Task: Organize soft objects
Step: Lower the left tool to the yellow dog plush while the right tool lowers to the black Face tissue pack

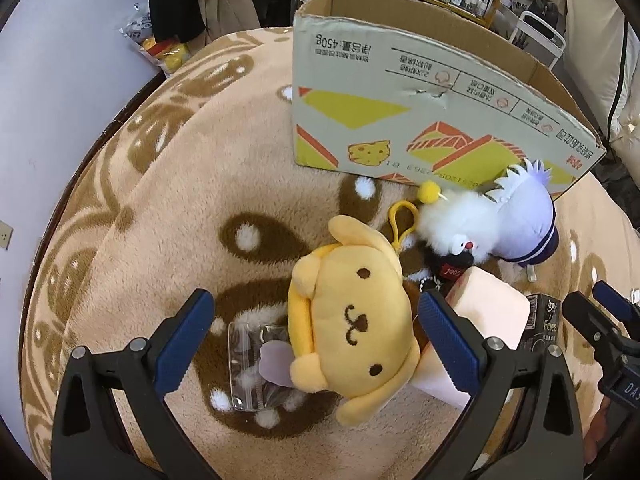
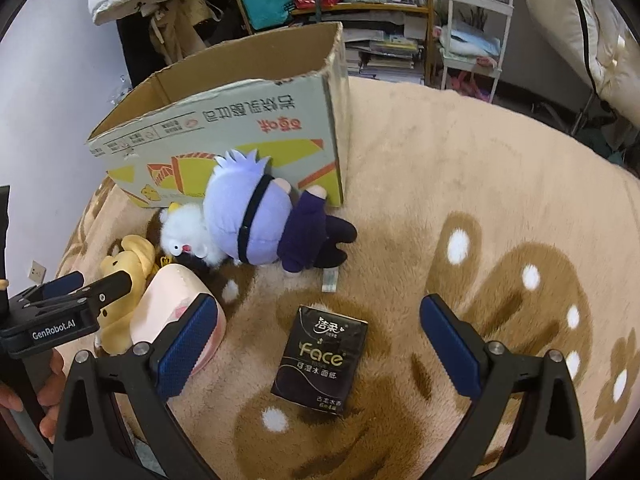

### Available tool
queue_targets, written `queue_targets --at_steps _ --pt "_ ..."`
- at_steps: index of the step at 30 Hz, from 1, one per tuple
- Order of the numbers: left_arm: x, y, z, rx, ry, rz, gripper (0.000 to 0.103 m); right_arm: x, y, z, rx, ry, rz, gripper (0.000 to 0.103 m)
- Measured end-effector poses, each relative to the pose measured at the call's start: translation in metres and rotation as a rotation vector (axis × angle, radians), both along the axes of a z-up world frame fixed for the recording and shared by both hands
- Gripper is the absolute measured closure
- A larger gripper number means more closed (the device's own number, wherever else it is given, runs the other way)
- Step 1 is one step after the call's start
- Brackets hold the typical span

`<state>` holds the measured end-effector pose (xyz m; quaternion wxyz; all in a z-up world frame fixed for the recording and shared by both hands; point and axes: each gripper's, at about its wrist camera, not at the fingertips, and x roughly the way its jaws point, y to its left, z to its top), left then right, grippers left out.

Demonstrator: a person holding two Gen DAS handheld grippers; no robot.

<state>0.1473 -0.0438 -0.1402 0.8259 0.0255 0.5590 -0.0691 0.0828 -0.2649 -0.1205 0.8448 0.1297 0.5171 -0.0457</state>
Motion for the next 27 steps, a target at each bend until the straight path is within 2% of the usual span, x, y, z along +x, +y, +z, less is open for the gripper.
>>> queue_targets --at_steps 5,11,19,22,24,27 --pt "0.000 -0.002 -0.003 -0.010 0.023 -0.004 0.003 0.002 -0.004 -0.007 0.029 0.030 -0.002 0.000" --pt "-0.001 -0.007 -0.010 0.008 0.046 -0.026 0.003 0.004 -0.002 -0.021 0.030 0.112 0.004 0.000" --pt "-0.003 -0.013 -0.016 0.037 0.067 -0.035 0.003 0.005 0.001 -0.031 0.029 0.169 0.011 0.000" --pt "-0.002 -0.012 -0.021 0.035 0.083 -0.027 0.003 0.004 0.001 -0.037 0.043 0.194 0.010 0.008" --pt "-0.002 -0.013 -0.022 0.038 0.082 -0.031 0.005 0.004 0.002 -0.041 0.045 0.212 0.013 0.008" --pt "-0.004 -0.015 -0.023 0.036 0.083 -0.054 0.015 0.005 0.003 -0.045 0.040 0.228 0.022 0.008"
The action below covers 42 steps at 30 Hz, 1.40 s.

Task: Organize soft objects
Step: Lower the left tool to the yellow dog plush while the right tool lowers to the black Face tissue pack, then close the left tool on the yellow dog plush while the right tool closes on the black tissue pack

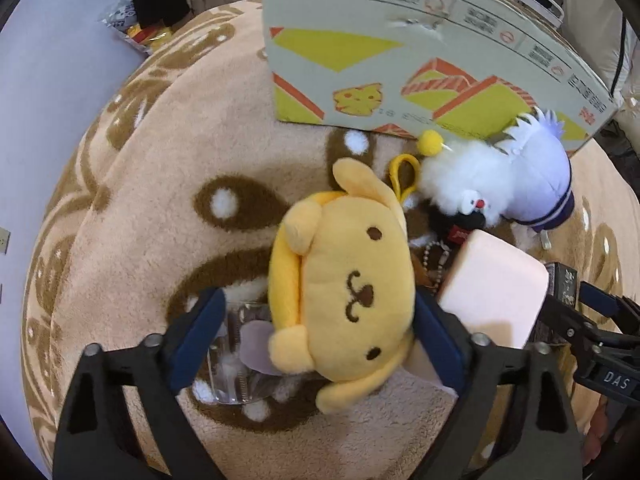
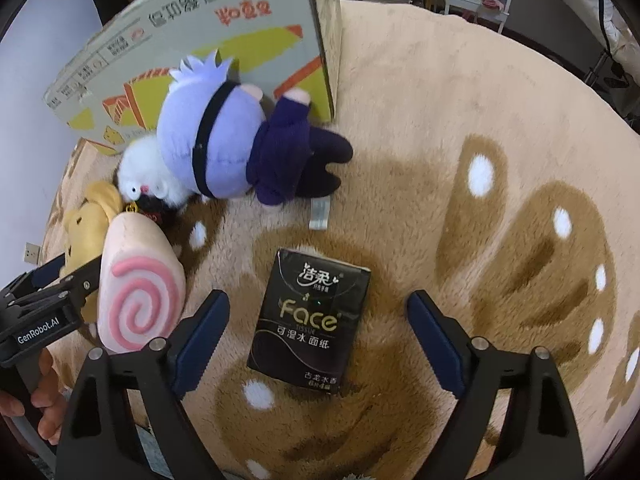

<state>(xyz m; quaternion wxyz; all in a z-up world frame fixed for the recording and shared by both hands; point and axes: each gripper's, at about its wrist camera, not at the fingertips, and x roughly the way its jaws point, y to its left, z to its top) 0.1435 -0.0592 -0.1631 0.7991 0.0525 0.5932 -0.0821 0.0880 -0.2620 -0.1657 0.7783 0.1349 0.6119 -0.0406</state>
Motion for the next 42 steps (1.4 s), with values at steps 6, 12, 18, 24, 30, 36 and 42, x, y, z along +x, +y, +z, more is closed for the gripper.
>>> queue_targets --at_steps 6,12,18,24,30,36,42 --pt "-0.007 -0.010 0.002 0.007 -0.017 -0.055 0.041 -0.003 0.003 -0.008 -0.018 0.018 0.003 0.011" --pt "-0.012 -0.015 0.005 0.023 -0.033 -0.070 0.047 -0.004 0.003 -0.011 -0.026 0.022 -0.008 0.019" --pt "-0.021 -0.016 0.008 0.033 -0.046 -0.076 0.047 -0.006 -0.010 -0.010 -0.044 0.031 -0.011 0.028" --pt "-0.036 -0.023 0.019 0.059 -0.055 -0.085 0.051 -0.009 -0.005 -0.006 -0.066 0.029 -0.009 0.035" --pt "-0.039 -0.024 0.025 0.067 -0.068 -0.084 0.051 -0.011 -0.002 0.000 -0.056 0.003 -0.021 0.040" --pt "-0.039 -0.017 0.029 0.052 -0.073 -0.063 0.051 -0.014 -0.001 0.017 -0.049 -0.074 -0.009 0.049" --pt "-0.039 -0.017 0.030 0.051 -0.074 -0.062 0.051 -0.012 0.017 0.023 -0.071 -0.095 0.059 0.050"
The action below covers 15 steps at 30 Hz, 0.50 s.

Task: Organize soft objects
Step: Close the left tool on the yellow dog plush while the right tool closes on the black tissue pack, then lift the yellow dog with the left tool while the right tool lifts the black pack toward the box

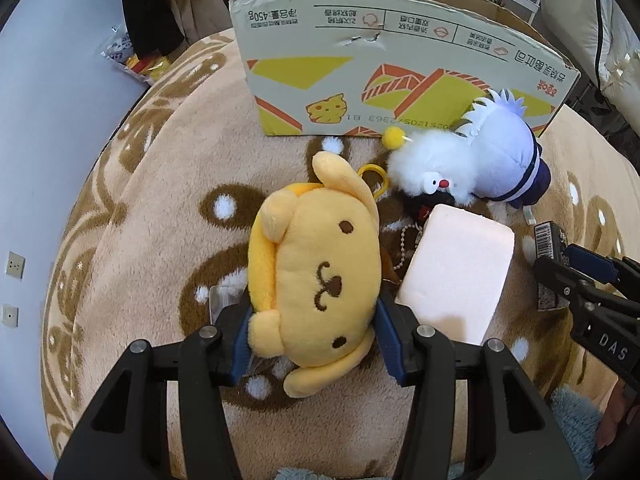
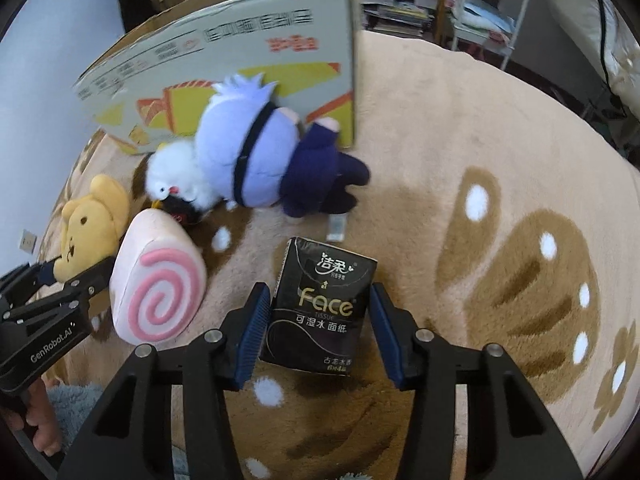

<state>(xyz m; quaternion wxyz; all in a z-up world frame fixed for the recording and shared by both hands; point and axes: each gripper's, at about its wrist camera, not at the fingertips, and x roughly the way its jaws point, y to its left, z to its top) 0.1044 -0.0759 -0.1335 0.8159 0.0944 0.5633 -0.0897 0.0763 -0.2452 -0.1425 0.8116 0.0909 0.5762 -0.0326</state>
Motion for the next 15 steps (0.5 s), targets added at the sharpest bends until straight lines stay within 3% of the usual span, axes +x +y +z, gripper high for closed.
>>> queue_targets --at_steps 15 --pt "-0.011 0.003 0.016 -0.007 -0.040 0.023 0.051 -0.006 0.003 0.022 0.022 -0.120 0.025 0.050"
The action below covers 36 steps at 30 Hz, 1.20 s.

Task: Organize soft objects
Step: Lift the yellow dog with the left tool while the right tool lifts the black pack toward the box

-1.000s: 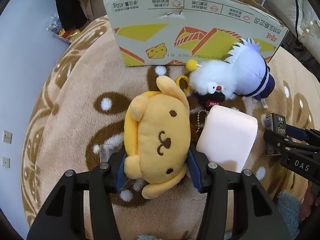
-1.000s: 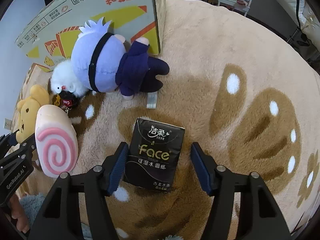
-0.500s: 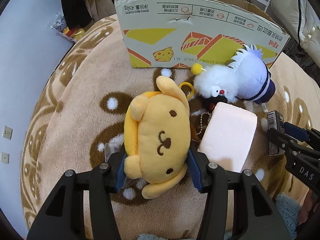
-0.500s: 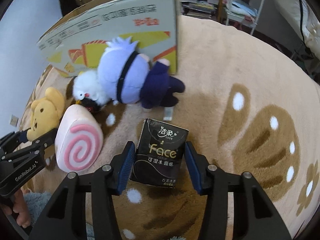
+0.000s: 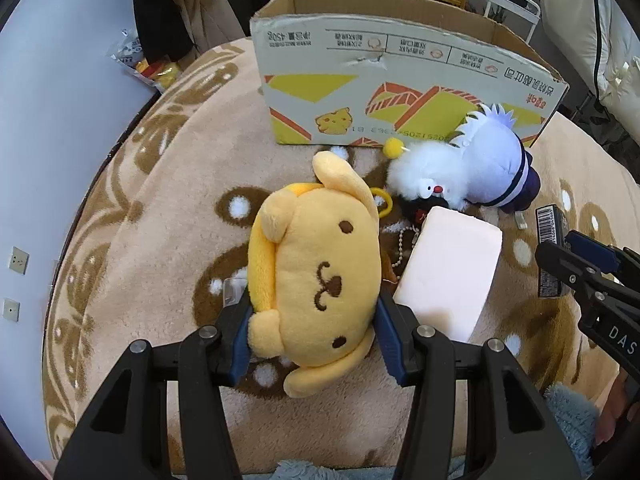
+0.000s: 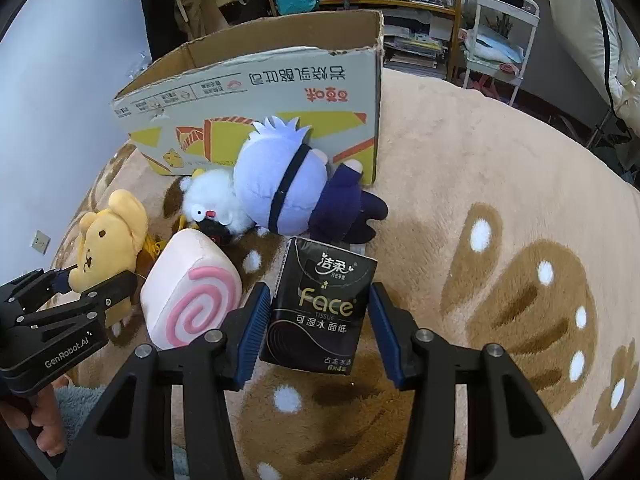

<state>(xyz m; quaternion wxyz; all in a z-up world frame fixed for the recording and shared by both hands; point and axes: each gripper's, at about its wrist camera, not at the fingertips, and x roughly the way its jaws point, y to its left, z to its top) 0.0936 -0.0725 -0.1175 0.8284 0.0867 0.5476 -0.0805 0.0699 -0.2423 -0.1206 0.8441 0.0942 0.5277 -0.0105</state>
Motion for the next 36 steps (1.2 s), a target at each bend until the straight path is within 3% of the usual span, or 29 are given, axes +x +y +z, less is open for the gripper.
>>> queue_targets --at_steps 14,27,32,36 --pt "-0.015 0.004 0.031 -0.027 -0.124 -0.004 0.051 -0.016 0.000 0.033 -0.033 -0.173 -0.016 0.050" --pt "-0.042 0.008 0.078 -0.052 -0.371 -0.006 0.051 -0.037 0.003 0.076 -0.069 -0.388 -0.023 0.050" --pt "-0.050 0.008 0.090 -0.053 -0.442 -0.005 0.051 -0.040 0.008 0.084 -0.097 -0.434 -0.014 0.050" --pt "-0.054 0.005 0.096 -0.054 -0.482 -0.012 0.051 -0.050 0.016 0.099 -0.135 -0.533 -0.012 0.050"
